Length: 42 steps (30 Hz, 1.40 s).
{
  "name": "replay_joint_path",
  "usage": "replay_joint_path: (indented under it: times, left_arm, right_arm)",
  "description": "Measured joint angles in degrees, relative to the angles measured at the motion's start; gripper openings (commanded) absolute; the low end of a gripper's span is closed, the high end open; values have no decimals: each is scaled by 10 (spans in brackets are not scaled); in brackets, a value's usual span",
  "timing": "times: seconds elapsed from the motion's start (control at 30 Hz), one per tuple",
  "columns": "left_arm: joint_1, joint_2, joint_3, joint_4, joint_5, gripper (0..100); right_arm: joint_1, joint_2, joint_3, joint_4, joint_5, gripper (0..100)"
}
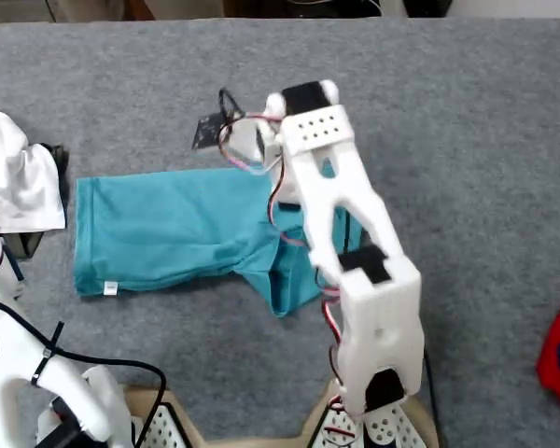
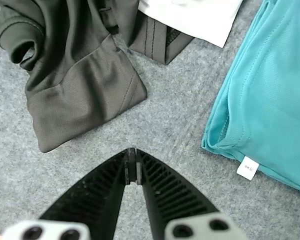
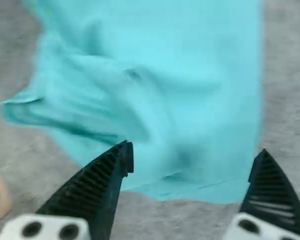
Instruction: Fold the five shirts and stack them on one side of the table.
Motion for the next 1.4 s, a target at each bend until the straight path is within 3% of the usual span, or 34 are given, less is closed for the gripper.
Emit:
replay_joint_path:
  times: [0.17,0.4,0.9,1.2,1.4]
  left_arm:
    - [0,0,0,0,0,19]
    - [0,0,0,0,0,19]
    - [0,0,0,0,0,19]
    - [0,0,0,0,0,19]
    - [0,0,0,0,0,19]
  right_arm:
    - [-29,-153,222,-25,-2,359]
    - [-41,-289,459,-113,-71,207]
    - [-42,-297,596,-300,-74,179]
    - [-14,-296,613,-345,-70,16]
    - [1,-236,613,-382,-70,5]
